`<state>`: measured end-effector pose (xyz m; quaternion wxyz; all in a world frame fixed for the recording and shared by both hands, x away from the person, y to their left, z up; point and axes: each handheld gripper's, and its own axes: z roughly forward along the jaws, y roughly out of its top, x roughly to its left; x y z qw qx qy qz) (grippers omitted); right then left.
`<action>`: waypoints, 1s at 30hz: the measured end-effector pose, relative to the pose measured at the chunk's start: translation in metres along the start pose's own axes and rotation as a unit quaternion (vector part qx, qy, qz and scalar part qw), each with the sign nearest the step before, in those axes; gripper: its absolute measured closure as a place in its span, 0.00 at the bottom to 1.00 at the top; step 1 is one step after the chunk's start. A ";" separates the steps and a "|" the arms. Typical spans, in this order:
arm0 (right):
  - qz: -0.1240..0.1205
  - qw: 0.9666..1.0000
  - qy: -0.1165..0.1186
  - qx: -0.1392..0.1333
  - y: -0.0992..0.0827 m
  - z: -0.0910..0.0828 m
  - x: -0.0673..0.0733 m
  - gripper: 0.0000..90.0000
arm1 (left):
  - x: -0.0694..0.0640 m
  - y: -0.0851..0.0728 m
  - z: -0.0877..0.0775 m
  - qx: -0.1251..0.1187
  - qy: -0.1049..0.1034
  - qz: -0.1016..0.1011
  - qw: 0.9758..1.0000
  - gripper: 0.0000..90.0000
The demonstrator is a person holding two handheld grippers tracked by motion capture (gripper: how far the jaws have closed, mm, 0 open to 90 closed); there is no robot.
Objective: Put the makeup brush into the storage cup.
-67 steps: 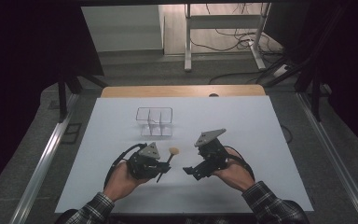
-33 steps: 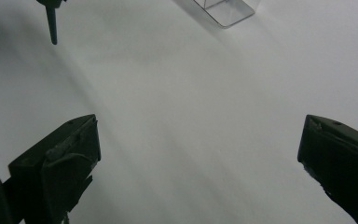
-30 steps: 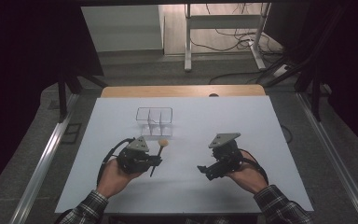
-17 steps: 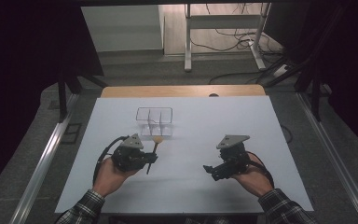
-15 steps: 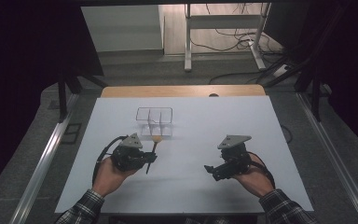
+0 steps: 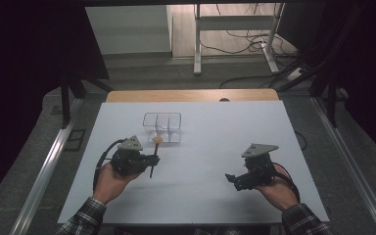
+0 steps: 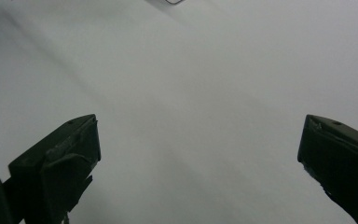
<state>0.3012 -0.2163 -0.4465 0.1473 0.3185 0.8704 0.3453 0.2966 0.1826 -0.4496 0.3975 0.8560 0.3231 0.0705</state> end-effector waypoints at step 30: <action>0.045 0.999 -0.024 -0.011 -0.032 -0.035 -0.017 0.00 | 0.027 0.013 -0.011 -0.050 0.021 -0.049 0.997 0.92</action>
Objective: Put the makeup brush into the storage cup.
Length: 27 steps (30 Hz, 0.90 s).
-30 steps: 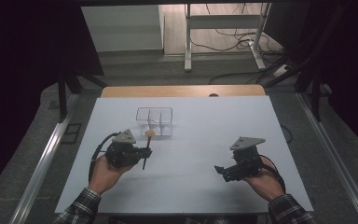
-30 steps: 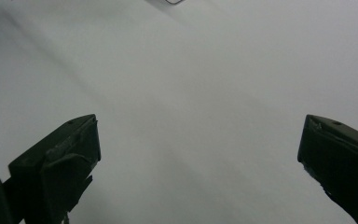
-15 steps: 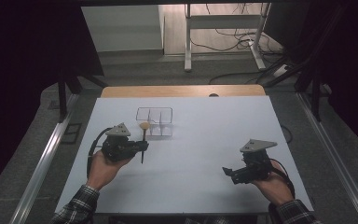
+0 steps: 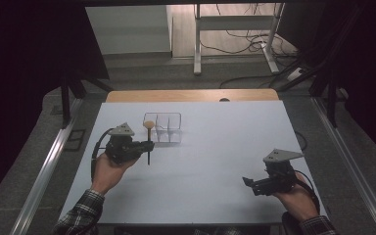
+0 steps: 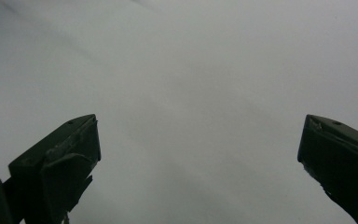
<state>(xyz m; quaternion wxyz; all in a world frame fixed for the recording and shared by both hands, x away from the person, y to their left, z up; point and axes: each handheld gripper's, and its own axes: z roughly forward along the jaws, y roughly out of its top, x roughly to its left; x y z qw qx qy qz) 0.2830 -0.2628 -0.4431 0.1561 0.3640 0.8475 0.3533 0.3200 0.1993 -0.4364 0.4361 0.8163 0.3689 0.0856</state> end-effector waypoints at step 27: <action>0.028 0.999 -0.017 -0.010 -0.008 -0.013 -0.011 0.00 | 0.013 0.039 0.018 -0.029 0.012 -0.002 1.000 0.92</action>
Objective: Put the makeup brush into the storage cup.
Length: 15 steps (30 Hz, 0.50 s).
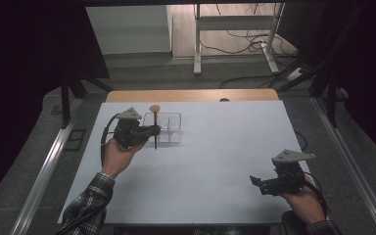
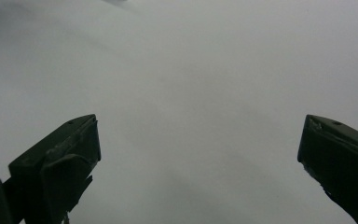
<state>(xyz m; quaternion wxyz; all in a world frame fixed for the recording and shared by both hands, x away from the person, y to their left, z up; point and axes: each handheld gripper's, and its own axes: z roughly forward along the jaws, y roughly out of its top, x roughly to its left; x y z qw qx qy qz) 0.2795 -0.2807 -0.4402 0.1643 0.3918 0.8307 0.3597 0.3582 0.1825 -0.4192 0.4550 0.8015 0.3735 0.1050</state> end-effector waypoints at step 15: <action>0.000 1.000 -0.002 0.002 0.000 0.000 0.000 0.00 | 0.007 0.016 0.014 -0.019 0.004 -0.001 1.000 0.92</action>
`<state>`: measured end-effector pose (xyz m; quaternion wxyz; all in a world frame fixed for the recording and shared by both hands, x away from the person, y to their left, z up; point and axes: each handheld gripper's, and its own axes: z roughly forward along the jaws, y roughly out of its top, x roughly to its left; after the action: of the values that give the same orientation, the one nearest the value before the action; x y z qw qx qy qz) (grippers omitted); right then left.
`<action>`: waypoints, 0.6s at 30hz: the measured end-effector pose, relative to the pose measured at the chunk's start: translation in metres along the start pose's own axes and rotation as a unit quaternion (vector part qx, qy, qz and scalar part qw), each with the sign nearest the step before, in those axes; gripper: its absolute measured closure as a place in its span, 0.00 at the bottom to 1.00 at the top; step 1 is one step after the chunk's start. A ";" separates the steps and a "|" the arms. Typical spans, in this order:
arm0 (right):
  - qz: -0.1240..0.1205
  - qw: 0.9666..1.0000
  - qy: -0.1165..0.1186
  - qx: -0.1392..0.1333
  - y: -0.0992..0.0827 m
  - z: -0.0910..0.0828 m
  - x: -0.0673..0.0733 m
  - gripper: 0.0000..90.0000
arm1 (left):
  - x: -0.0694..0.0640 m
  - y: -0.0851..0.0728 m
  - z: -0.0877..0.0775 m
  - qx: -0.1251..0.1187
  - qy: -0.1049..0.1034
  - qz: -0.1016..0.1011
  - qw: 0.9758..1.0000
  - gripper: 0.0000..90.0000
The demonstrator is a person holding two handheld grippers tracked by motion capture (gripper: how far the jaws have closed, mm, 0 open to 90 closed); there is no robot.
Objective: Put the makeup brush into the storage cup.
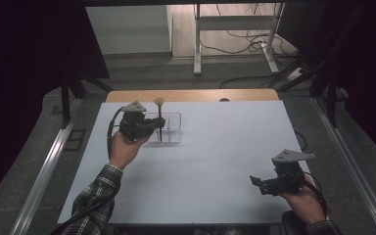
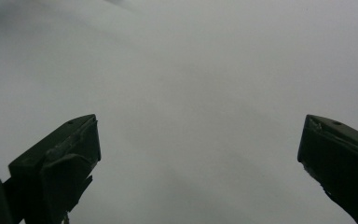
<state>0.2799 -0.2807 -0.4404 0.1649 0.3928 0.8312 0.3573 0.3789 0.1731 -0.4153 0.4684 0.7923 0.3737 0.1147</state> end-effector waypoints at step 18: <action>-0.008 1.000 0.001 0.005 0.000 0.001 0.001 0.00 | 0.007 0.013 0.017 -0.012 0.011 0.002 1.000 0.92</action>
<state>0.2800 -0.2793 -0.4410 0.1644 0.3868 0.8362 0.3523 0.3994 0.1630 -0.4147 0.4737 0.7862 0.3753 0.1287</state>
